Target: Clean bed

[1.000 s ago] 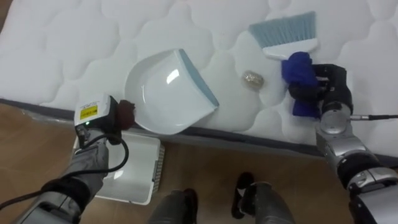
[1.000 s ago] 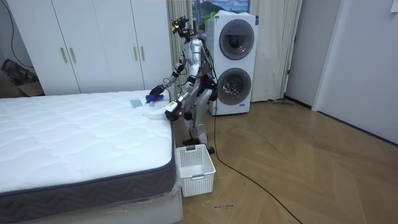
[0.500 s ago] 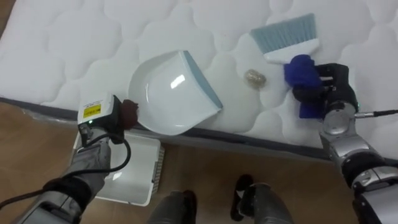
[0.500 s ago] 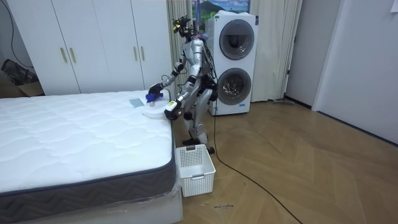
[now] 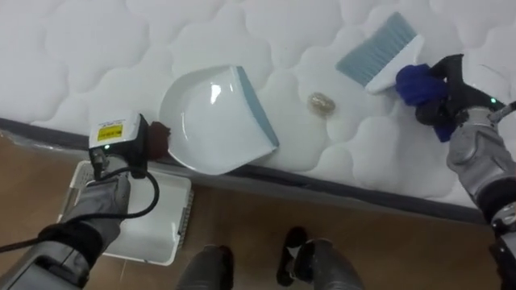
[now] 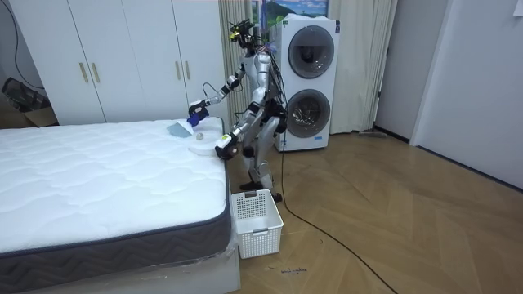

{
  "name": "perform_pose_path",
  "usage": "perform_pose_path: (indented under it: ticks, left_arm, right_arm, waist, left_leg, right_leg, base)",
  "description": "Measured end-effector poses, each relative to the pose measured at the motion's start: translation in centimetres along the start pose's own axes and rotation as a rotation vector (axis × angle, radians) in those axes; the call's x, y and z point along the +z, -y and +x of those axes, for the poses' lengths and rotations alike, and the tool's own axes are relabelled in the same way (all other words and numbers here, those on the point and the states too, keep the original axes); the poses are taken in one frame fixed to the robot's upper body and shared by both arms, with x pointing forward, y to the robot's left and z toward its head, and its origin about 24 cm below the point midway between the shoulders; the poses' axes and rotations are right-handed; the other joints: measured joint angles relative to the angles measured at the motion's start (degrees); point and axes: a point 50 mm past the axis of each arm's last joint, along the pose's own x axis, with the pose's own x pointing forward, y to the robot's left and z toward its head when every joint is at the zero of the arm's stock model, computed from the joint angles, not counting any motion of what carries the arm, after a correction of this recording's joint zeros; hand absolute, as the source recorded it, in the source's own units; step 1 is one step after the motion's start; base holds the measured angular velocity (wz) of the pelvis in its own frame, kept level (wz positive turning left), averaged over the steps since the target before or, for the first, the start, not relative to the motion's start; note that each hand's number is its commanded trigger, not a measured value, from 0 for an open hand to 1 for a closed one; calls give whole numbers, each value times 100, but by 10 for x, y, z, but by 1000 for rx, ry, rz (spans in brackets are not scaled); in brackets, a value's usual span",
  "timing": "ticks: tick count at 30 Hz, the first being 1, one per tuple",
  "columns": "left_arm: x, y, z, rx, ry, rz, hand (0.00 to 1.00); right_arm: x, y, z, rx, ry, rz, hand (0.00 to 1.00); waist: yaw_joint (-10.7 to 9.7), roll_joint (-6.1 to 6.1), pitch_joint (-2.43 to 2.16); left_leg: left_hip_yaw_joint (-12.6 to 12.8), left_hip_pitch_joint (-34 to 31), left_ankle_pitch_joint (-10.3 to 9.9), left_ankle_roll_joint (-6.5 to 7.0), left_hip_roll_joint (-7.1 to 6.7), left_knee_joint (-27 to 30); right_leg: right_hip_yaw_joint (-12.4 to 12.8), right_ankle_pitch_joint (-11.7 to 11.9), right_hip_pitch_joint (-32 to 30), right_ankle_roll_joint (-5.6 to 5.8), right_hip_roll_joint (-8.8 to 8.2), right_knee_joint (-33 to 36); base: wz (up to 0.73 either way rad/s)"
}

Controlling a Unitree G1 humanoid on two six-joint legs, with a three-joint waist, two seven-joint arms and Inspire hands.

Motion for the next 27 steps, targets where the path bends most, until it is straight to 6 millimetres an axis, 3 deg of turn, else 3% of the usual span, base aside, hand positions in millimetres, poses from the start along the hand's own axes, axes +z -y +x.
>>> perform_pose_path:
  ticks: [10, 11, 15, 24, 27]
  left_arm:
    - [-10, -17, 6, 14, 32, 100, 100]
    - [-11, -18, 6, 13, 37, 100, 100]
    - [-19, -25, 7, 19, 42, 122, 100]
    - [-29, -30, 6, 17, 68, 156, 100]
    - [-30, -31, 6, 9, 89, 178, 100]
  right_arm:
    - [11, 21, 10, -33, 185, -384, 100]
    - [13, 22, 11, -27, 194, -414, 100]
    - [32, 25, 12, -21, 303, -543, 100]
    - [57, 27, 9, 6, 434, -666, 100]
    - [66, 25, 6, 39, 470, -680, 100]
  waist:
    - [22, -269, 3]
    - [23, -305, 22]
    - [26, -456, 22]
    - [44, -560, 35]
    - [139, -562, 36]
  left_leg:
    - [65, 118, 7, 14, 76, -159]
    - [71, 150, 6, 12, 96, -172]
    - [94, 122, -2, -13, 215, -174]
    - [150, 180, -7, -19, 279, -182]
    - [181, 221, -15, -32, 368, -191]
  right_leg:
    - [-20, 77, 72, -14, 37, -138]
    - [-18, 87, 111, -20, 58, -170]
    - [-11, 168, 140, -59, 188, -332]
    - [-7, 228, 212, -67, 254, -432]
    - [-7, 333, 294, -83, 362, -604]
  base:
    - [-6]
    - [-5]
    - [-9]
    - [-4]
    - [-14]
